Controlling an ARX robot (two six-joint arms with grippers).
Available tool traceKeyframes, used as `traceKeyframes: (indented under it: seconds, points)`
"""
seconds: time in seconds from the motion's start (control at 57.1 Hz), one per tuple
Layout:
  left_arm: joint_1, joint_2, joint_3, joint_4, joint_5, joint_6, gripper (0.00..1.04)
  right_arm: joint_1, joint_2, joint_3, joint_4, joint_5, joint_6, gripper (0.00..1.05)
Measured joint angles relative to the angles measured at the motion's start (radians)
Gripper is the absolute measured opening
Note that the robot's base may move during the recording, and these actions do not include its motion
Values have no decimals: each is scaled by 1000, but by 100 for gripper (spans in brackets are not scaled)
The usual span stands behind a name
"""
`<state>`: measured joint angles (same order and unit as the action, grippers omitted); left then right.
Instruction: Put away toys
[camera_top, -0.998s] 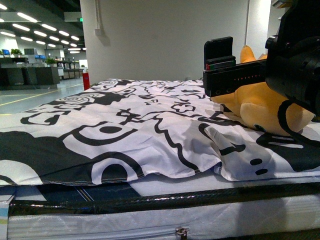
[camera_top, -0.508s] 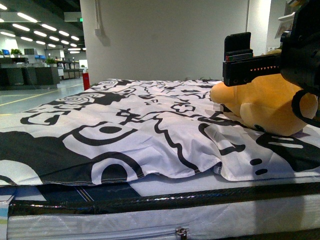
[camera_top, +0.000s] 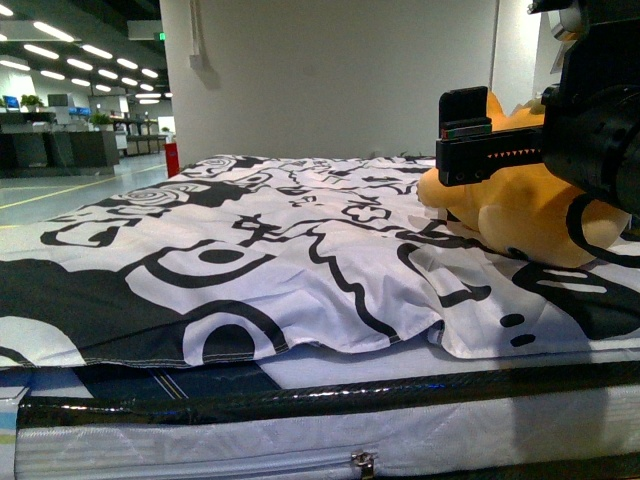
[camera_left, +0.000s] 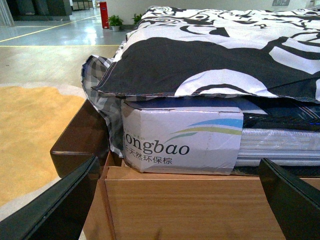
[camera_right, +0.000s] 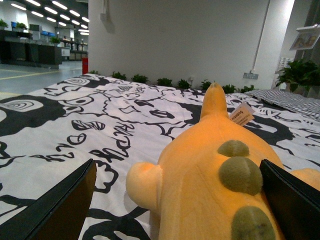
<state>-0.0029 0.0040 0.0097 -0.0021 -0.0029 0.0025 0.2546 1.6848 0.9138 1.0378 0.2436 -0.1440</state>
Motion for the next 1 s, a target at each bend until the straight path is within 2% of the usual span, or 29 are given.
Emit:
traceKeyframes:
  seconds: [0.228,0.665,0.788,0.928,0.998]
  points:
    - [0,0,0,0,0,0,99,-37,40,40,-25,1,21,98]
    - [0,0,0,0,0,0,99,-43,72,37,-5,16,16,98]
    - [0,0,0,0,0,0,99,-44,72,37,-3,19,11,81]
    - [0,0,0,0,0,0,99,-47,70,33,-3,19,5,52]
    - [0,0,0,0,0,0,99,-50,63,24,-3,18,5,42]
